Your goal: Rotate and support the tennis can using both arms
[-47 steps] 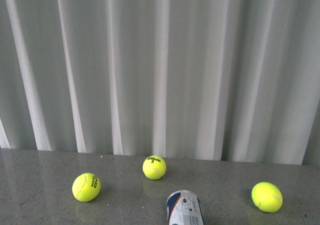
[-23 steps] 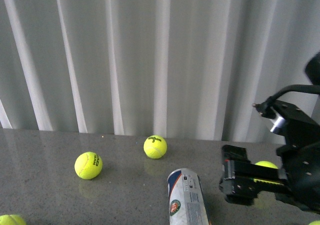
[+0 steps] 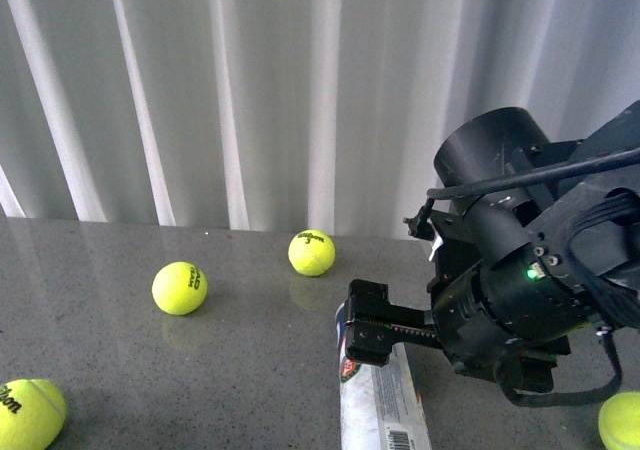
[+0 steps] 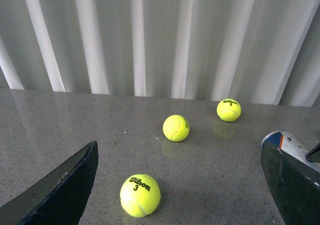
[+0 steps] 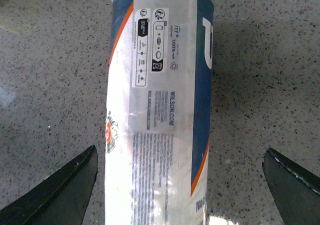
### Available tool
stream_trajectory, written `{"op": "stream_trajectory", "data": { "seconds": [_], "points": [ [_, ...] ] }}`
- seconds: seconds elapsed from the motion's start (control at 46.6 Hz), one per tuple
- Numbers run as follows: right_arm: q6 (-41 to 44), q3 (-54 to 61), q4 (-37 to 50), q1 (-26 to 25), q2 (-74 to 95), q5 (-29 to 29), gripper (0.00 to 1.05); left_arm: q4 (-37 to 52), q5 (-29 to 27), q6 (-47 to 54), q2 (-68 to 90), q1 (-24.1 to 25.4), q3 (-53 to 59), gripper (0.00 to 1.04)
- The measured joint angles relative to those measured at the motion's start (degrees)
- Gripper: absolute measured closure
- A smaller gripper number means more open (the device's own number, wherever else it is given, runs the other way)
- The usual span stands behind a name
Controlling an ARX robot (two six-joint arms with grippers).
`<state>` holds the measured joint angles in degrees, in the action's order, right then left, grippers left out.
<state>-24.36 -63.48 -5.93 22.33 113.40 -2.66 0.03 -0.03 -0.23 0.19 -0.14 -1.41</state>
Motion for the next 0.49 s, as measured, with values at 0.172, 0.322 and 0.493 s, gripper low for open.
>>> {"op": "stream_trajectory", "data": {
  "seconds": [0.172, 0.322, 0.493],
  "points": [
    [-1.07, -4.83, -0.74, 0.50, 6.67, -0.28, 0.07, 0.00, 0.02, 0.00, 0.00, 0.00, 0.00, 0.07],
    [-0.83, -7.48, -0.74, 1.29, 10.12, -2.29, 0.07, 0.00, 0.02, 0.00, 0.00, 0.00, 0.00, 0.07],
    [0.68, -9.01, -1.57, 2.12, 12.22, -4.50, 0.07, 0.00, 0.02, 0.00, 0.00, 0.00, 0.00, 0.07]
  ]
}}
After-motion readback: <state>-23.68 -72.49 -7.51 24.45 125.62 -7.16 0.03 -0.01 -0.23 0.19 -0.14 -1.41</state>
